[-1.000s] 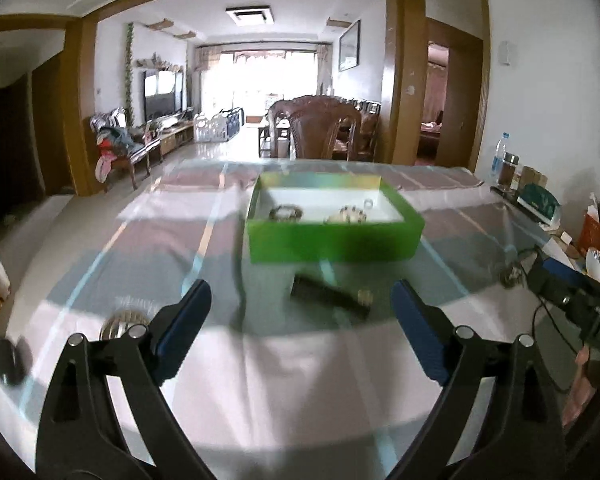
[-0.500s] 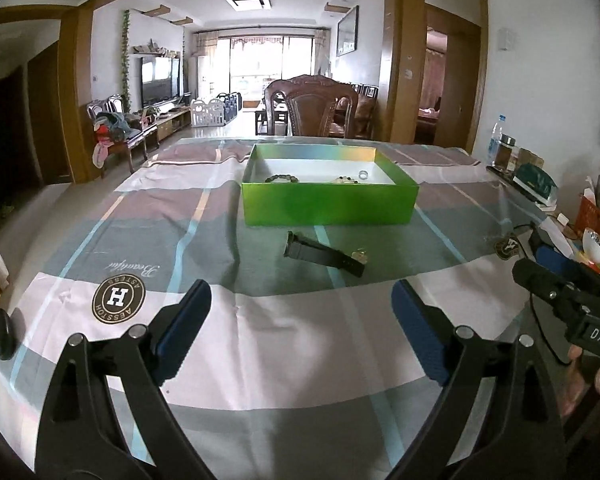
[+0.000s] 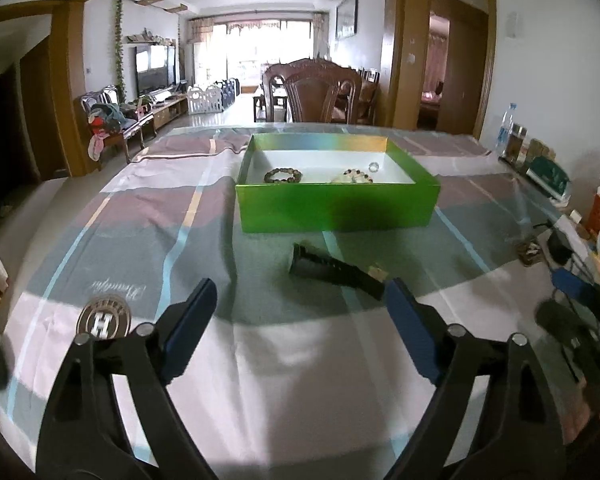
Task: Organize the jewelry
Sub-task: 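Grasp the black watch with the left tool while the right tool grasps the silver charm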
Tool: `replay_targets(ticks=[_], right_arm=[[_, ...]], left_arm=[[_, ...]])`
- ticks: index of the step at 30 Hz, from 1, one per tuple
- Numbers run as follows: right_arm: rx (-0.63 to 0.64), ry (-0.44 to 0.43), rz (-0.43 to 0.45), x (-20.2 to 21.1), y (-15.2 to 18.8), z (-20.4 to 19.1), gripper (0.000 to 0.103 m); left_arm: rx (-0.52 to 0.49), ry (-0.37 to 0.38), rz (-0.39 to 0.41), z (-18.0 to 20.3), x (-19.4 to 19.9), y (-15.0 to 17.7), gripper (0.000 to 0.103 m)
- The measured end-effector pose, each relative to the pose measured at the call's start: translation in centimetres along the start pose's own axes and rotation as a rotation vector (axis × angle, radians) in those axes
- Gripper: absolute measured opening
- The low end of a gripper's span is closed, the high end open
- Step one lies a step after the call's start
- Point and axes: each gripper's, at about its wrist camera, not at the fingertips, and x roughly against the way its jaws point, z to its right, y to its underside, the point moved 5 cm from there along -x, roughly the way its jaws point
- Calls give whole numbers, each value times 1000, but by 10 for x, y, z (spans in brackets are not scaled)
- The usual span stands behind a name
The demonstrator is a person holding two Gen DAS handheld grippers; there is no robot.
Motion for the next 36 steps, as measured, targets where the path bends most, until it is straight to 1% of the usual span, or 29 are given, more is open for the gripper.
replay_targets(ticks=[3, 4, 6, 7, 8, 10, 14, 15, 17, 18, 19, 21, 22, 24, 27, 29, 30, 32, 34, 35, 36], right_arm=[[4, -8, -18, -10, 2, 0, 86], [3, -9, -23, -13, 2, 0, 86], [3, -14, -40, -21, 4, 2, 86], [5, -14, -45, -24, 4, 3, 86], [7, -14, -48, -27, 4, 3, 86], [6, -17, -61, -33, 4, 5, 86], [6, -22, -74, -43, 3, 7, 86], [6, -23, -77, -45, 3, 7, 86], [12, -25, -85, -48, 1, 6, 86], [18, -23, -86, -50, 0, 5, 86], [24, -22, -90, -51, -1, 4, 86], [36, -22, -102, -56, -3, 2, 86], [47, -12, -112, -59, -4, 1, 86], [85, 16, -136, -69, -7, -4, 86], [155, 61, -179, -90, -14, -11, 86], [177, 50, -209, -103, -18, -17, 84], [192, 42, -235, -114, -20, -22, 80], [215, 40, -267, -129, -21, -28, 77], [248, 49, -322, -150, -17, -32, 69], [254, 50, -342, -157, -16, -33, 66], [253, 43, -364, -165, -13, -34, 61]], left_arm=[[3, 9, -67, -4, -31, -8, 69], [7, 13, -95, -6, -46, -11, 67], [9, 16, -138, -9, -67, -14, 58], [12, 19, -155, -11, -76, -16, 55], [14, 20, -172, -12, -85, -16, 54], [13, 27, -201, -12, -99, -16, 46], [6, 37, -243, -10, -122, -16, 43], [6, 37, -253, -10, -126, -16, 39], [12, 41, -270, -11, -134, -14, 30], [16, 48, -273, -11, -136, -13, 18], [23, 43, -269, -12, -138, -12, 10], [19, 52, -263, -12, -137, -10, 8], [32, 66, -248, -12, -134, -10, 8], [51, 63, -195, -15, -119, -13, 8], [68, 85, -119, -18, -83, -17, 8], [68, 78, -72, -21, -56, -16, 8], [70, 79, -62, -22, -48, -15, 8], [70, 79, -38, -24, -28, -11, 8], [71, 75, -22, -27, -15, -6, 8], [70, 72, -18, -28, -9, -4, 8], [70, 70, -17, -30, -6, -3, 8]])
